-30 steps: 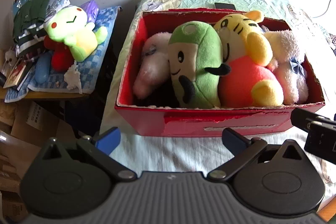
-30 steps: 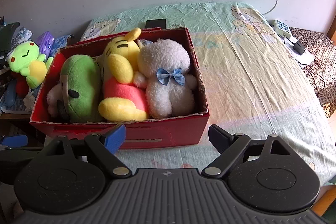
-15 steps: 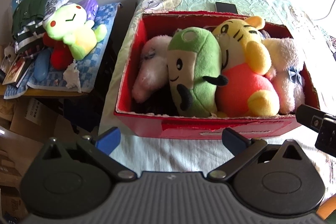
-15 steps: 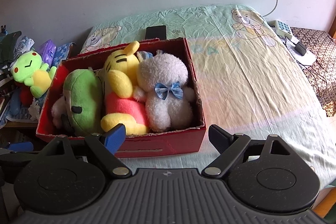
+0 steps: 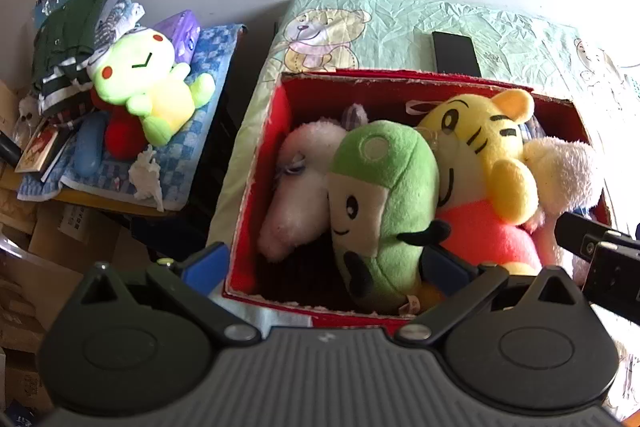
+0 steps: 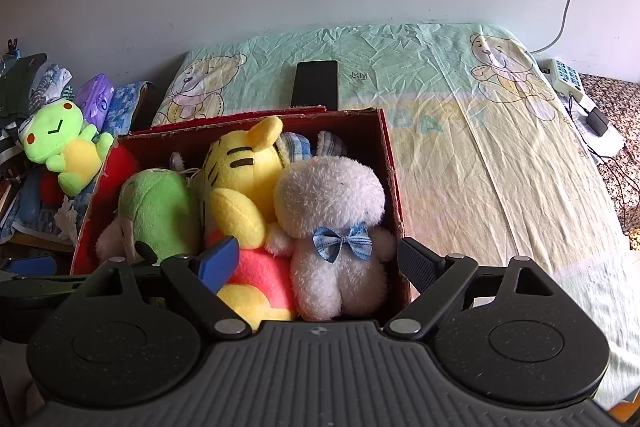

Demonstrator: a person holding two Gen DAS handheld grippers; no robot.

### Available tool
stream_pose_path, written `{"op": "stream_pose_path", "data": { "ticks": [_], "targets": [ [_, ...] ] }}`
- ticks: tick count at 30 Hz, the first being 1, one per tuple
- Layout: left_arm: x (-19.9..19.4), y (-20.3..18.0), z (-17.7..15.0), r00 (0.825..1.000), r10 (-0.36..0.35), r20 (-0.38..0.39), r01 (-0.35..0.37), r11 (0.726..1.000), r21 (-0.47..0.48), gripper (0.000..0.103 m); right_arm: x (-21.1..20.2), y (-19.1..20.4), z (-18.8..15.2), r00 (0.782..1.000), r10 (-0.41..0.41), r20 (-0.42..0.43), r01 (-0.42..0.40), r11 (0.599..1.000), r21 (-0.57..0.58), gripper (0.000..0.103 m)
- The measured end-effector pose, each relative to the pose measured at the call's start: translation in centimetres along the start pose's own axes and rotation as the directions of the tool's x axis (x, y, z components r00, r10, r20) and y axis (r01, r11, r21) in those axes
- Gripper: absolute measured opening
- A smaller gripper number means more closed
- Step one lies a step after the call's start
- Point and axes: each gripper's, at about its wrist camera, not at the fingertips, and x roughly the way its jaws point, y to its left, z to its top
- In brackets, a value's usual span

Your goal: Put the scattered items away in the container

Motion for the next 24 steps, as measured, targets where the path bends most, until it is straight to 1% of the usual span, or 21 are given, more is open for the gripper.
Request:
{"op": "stream_pose_path", "data": {
  "ticks": [7,12,15,19,24],
  "targets": [
    [0.7,-0.2,1.0,1.000,0.000,0.025,-0.001,1.000,0.015,0.103,0.7,0.4,1.1,1.000,0.001,0.008,-0.001,1.000,-0.015,0.089],
    [1.6,0.3,1.6,0.999,-0.042,-0.002,0.042,0.999,-0.007,0.103,1.4,0.4,1.6,1.000,0.001,0.003,-0.001,1.000,-0.005,0.089],
    [1.8,0.1,1.7,0.999,-0.046,0.003,0.046,0.999,0.010,0.103,1.6,0.2,1.8,1.000,0.001,-0.001,-0.001,1.000,0.004,0.089],
    [1.7,-0.3,1.6,0.999,-0.048,0.016,0.048,0.998,0.028,0.103,1.8,0.5,1.8,1.000,0.001,-0.002,-0.001,1.000,0.006,0.089],
    [0.9,-0.3,1.7,0.997,-0.054,0.053,0.053,0.998,0.027,0.101,1.4,0.6,2.0,1.000,0.000,0.016,0.000,1.000,0.008,0.089]
  ]
}}
